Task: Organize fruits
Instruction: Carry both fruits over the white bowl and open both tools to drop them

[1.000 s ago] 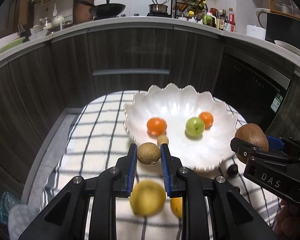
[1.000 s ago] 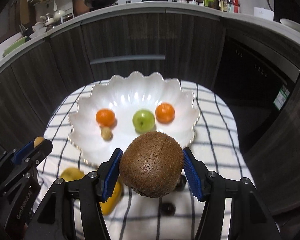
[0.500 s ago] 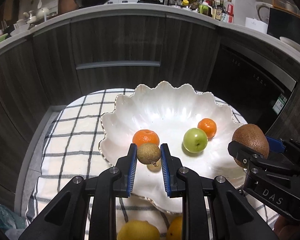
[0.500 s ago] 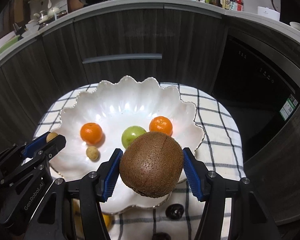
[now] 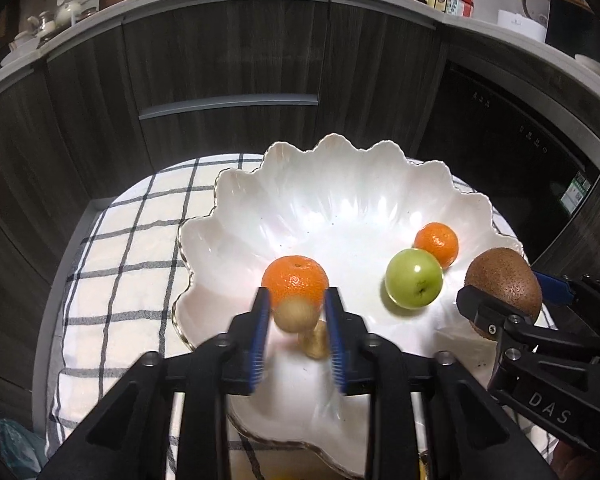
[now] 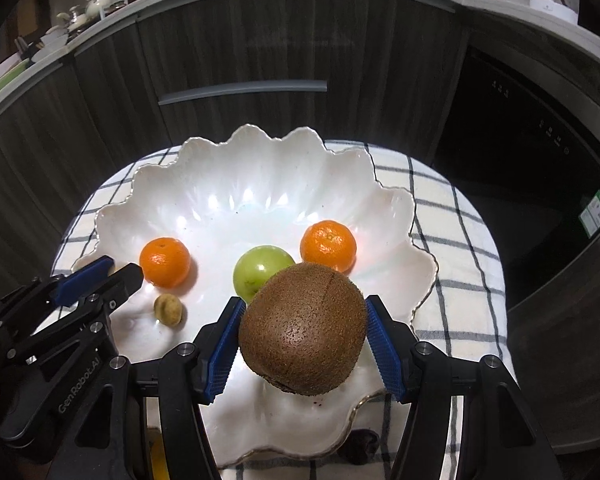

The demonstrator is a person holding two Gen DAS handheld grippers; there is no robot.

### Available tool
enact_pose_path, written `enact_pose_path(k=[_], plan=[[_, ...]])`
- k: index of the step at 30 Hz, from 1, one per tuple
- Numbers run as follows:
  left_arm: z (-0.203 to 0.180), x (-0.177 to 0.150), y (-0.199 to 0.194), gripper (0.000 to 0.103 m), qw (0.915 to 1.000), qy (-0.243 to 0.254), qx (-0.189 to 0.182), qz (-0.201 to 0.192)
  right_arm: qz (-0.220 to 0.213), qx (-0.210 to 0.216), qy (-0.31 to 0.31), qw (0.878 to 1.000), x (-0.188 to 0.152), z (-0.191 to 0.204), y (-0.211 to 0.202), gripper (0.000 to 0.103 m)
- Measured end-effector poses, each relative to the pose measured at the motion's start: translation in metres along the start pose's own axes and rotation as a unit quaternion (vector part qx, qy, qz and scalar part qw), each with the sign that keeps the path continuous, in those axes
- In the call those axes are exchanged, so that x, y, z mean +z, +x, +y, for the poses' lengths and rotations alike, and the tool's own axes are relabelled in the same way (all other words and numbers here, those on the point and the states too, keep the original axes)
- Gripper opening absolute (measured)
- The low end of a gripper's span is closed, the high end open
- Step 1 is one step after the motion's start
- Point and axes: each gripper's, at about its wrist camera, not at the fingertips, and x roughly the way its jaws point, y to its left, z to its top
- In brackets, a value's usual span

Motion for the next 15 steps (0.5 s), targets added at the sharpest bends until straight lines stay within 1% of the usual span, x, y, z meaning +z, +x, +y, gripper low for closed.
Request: enact_pose_path(k=[2, 4, 5, 6, 8, 9, 11, 13, 15], plan=[[0.0, 0.0, -0.003, 0.055, 0.9999, 0.002, 0.009, -0.007, 0.005, 0.001, 0.005, 1.0, -0.001, -0.003, 0.002, 0.062], [-0.001, 0.0, -0.007, 0.061, 0.9997, 0.005, 0.016, -0.015, -0.005, -0.004, 0.003, 1.0, -0.002, -0.004, -0.002, 0.063], [-0.002, 0.0, -0.009, 0.063, 0.9996, 0.008, 0.021, -0.017, -0.016, -0.016, -0.002, 1.0, -0.001, -0.004, -0.007, 0.068], [-0.002, 0.0, -0.01, 0.065, 0.9995, 0.009, 0.025, -0.017, -0.024, -0.025, -0.003, 0.999, 0.0, -0.005, -0.011, 0.076], [0.001, 0.0, -0.016, 0.072, 0.9989, 0.0, 0.041, -0.023, -0.046, -0.051, 0.003, 0.998, 0.002, -0.009, -0.024, 0.083], [0.002, -0.001, -0.019, 0.075, 0.9986, -0.004, 0.045, -0.027, -0.055, -0.061, 0.005, 0.997, 0.003, -0.01, -0.031, 0.083], [0.004, -0.002, -0.031, 0.085, 0.9976, -0.008, 0.055, -0.041, -0.072, -0.082, 0.007, 0.994, 0.004, -0.013, -0.044, 0.084], [0.003, -0.002, -0.042, 0.09, 0.9965, -0.005, 0.064, -0.054, -0.086, -0.093, 0.007, 0.992, 0.004, -0.015, -0.058, 0.084], [0.0, -0.001, -0.054, 0.092, 0.9957, 0.0, 0.069, -0.062, -0.095, -0.094, 0.007, 0.991, 0.002, -0.015, -0.069, 0.085]])
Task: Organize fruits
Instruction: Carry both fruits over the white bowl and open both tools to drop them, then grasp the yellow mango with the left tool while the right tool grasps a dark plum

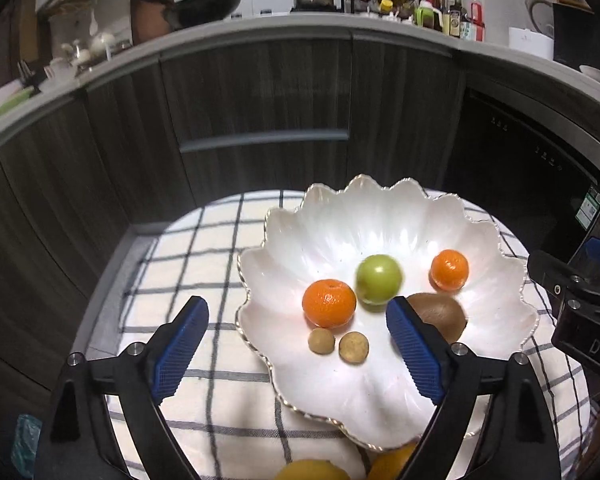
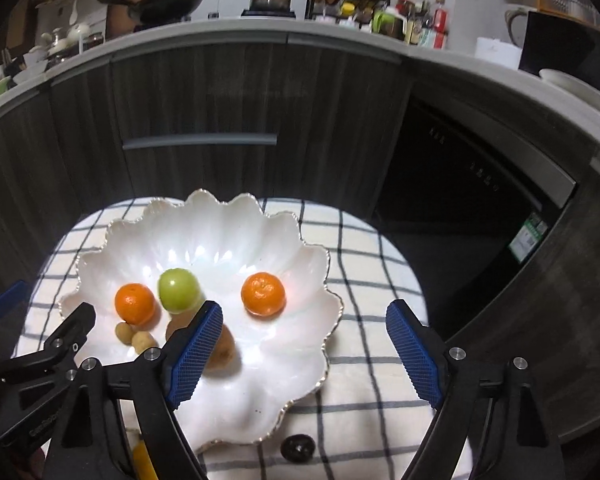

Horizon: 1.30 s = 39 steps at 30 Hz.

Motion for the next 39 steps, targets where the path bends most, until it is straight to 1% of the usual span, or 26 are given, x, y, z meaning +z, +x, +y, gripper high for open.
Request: enact_pose_path(k=[2, 8, 14, 18, 21, 30, 35, 39], plan=[[0.0, 0.001, -0.007, 0.094, 1.0, 0.001, 0.002, -0.001, -0.004, 0.001, 0.004, 1.0, 0.0, -0.003, -0.008, 0.085], [-0.005, -0.002, -0.034, 0.095, 0.9999, 0.005, 0.002, -0.01, -0.011, -0.001, 0.012, 1.0, -0.008, -0.016, -0.033, 0.085], [-0.014, -0.016, -0.055, 0.095, 0.9999, 0.011, 0.003, -0.011, -0.013, -0.002, 0.013, 1.0, -0.021, -0.025, -0.053, 0.085], [-0.019, -0.024, -0.065, 0.095, 0.9998, 0.016, 0.007, -0.01, -0.012, -0.003, 0.014, 1.0, -0.032, -0.031, -0.061, 0.085], [-0.024, -0.032, -0.07, 0.095, 0.9998, 0.016, 0.003, -0.01, -0.008, -0.002, 0.018, 1.0, -0.04, -0.035, -0.064, 0.085], [-0.038, -0.052, -0.069, 0.095, 0.9996, 0.025, -0.01, 0.007, 0.009, -0.001, 0.03, 1.0, -0.066, -0.048, -0.061, 0.085], [-0.046, -0.068, -0.062, 0.095, 0.9992, 0.032, -0.017, 0.017, 0.015, 0.001, 0.036, 0.999, -0.082, -0.052, -0.057, 0.085], [-0.054, -0.079, -0.055, 0.095, 0.9987, 0.041, -0.022, 0.023, 0.029, 0.005, 0.045, 0.999, -0.097, -0.056, -0.048, 0.085]])
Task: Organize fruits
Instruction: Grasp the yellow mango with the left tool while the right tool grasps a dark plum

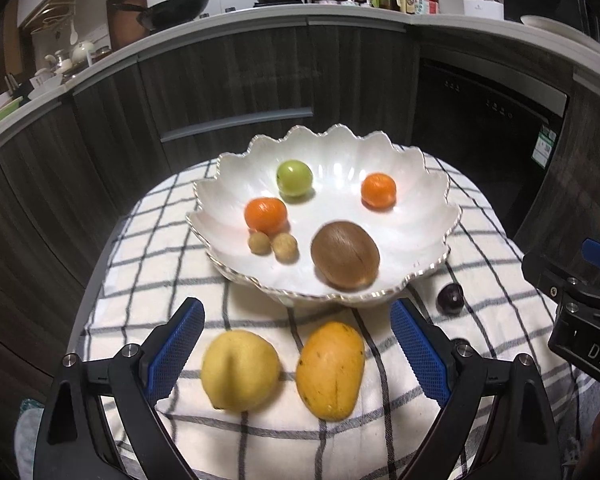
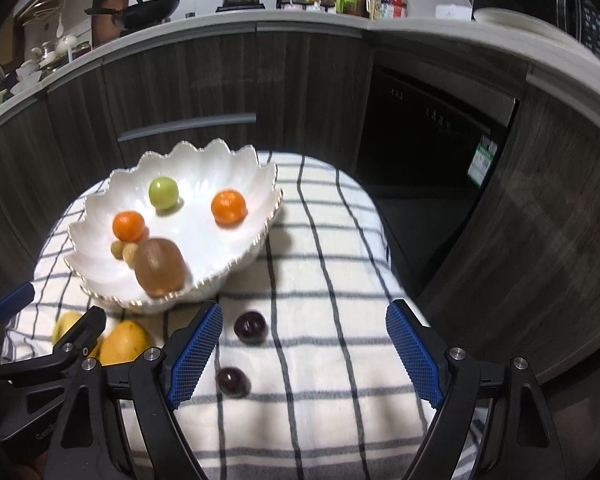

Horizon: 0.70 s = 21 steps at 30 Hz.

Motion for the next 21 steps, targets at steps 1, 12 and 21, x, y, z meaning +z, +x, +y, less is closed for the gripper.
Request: enact_pose_path(k=[1, 12, 21], plan=[[-0.003, -0.003, 0.003, 0.095, 1.0, 0.004, 0.0, 0.001, 0.004, 0.001, 0.002, 1.0, -0.003, -0.001, 0.002, 0.085], [-0.019, -0.022, 0.023, 0.085, 0.9996, 0.026, -0.007, 0.01, 0.028, 0.007, 0.014, 0.999, -0.021, -0.01, 0.019, 0.085], [-0.021, -0.03, 0.041, 0.077, 0.9991, 0.025, -0.021, 0.027, 0.048, 0.011, 0.011, 0.999, -0.026, -0.007, 0.034, 0.085]])
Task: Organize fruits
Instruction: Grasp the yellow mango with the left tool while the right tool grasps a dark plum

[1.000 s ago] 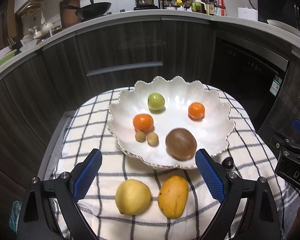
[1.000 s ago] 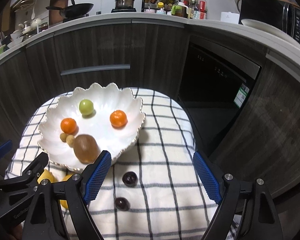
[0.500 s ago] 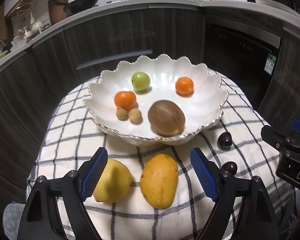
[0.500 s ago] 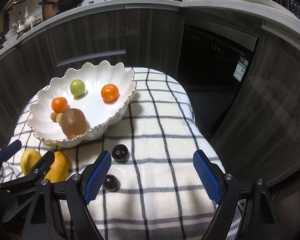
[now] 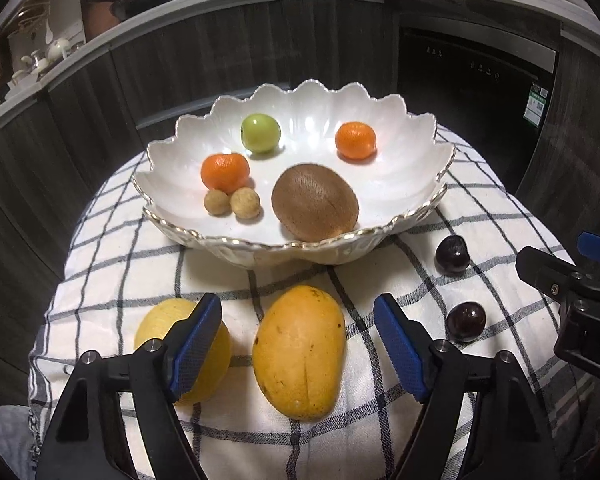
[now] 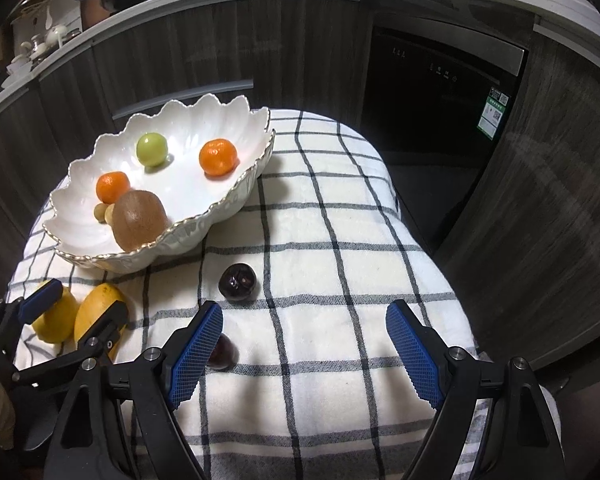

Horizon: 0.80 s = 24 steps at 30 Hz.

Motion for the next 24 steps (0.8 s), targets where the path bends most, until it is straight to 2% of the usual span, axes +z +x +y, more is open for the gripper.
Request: enact_pose_path(k=[12, 15, 19, 24], plan=[[-0.005, -0.007, 0.004, 0.072, 0.9999, 0.009, -0.007, 0.001, 0.008, 0.006, -0.001, 1.0, -0.003, 0.002, 0.005, 0.085], [-0.006, -0.009, 0.008, 0.066, 0.9997, 0.005, -0.018, 0.014, 0.008, 0.004, -0.001, 1.0, -0.003, 0.002, 0.005, 0.085], [-0.005, -0.012, 0.011, 0.064, 0.9998, 0.003, -0.015, 0.016, 0.009, 0.001, -0.006, 1.0, -0.004, 0.004, 0.005, 0.085], [-0.004, -0.013, 0.011, 0.054, 0.9999, 0.005, -0.008, 0.013, 0.008, 0.003, -0.009, 1.0, -0.004, 0.006, 0.006, 0.085]])
